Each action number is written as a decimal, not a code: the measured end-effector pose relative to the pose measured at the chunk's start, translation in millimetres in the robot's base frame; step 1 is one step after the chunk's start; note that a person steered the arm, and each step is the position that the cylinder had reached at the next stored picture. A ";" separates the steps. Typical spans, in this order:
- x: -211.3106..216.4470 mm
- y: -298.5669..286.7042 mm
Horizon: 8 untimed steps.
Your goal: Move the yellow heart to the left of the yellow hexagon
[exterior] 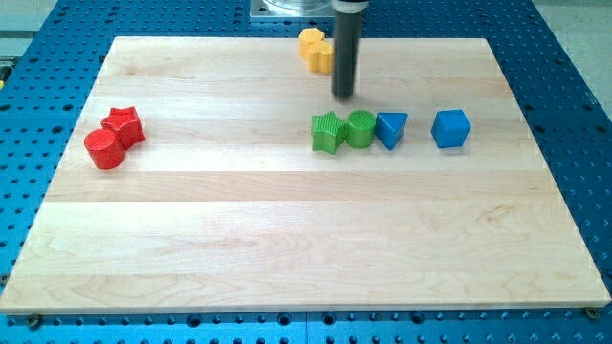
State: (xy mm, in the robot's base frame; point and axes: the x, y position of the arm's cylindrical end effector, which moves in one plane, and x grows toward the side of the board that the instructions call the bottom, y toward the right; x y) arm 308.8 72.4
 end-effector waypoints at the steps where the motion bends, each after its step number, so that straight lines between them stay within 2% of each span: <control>1: -9.7 6.2; 2: -43.3 6.2; 3: -54.7 4.1; 5: -55.3 -76.5; 8: -60.7 -79.5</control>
State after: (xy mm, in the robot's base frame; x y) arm 248.1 -7.1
